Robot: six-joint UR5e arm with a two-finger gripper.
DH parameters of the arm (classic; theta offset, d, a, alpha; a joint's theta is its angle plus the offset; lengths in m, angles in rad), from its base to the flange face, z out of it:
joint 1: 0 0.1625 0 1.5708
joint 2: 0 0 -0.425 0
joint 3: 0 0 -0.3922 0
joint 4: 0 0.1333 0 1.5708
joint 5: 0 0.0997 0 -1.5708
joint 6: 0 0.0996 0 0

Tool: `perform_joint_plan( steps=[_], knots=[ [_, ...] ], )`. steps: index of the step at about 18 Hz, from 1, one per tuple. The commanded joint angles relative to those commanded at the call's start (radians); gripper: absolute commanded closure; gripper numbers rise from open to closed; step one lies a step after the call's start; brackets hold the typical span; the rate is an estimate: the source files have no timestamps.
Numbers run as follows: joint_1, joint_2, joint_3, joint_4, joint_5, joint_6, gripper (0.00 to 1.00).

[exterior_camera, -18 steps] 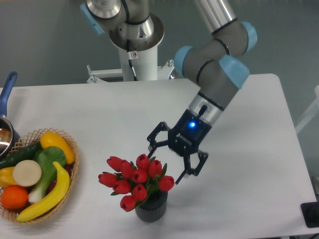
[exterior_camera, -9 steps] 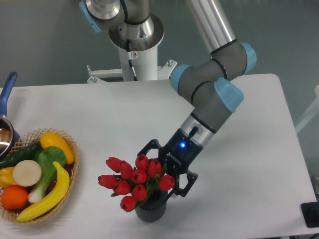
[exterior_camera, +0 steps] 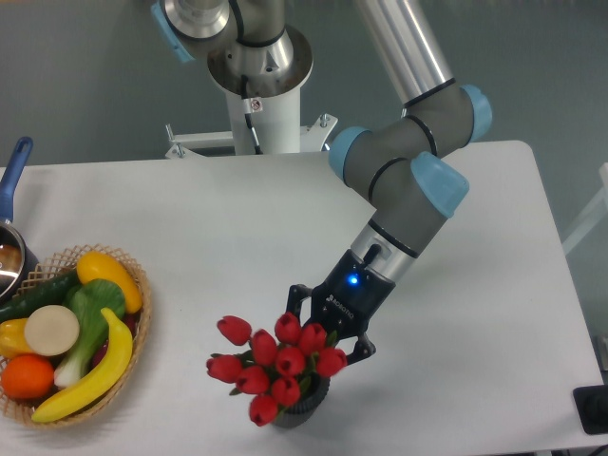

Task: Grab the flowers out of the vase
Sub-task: 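Close the gripper around the tulip stems below the blooms, then lift the gripped tulips up and out of the dark grey vase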

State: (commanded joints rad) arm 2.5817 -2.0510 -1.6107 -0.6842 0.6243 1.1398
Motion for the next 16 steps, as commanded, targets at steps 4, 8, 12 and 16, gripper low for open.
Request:
perform_joint_plan(
  steps=[4,8,12,16],
  knots=[
    [0.000,0.051,-0.017,-0.002,0.000,-0.073,1.00],
    [0.006,0.110,-0.018,0.000,-0.002,-0.193,1.00],
    [0.031,0.147,0.006,0.000,-0.015,-0.279,1.00],
    [0.035,0.141,0.092,0.000,-0.017,-0.360,1.00]
  ],
)
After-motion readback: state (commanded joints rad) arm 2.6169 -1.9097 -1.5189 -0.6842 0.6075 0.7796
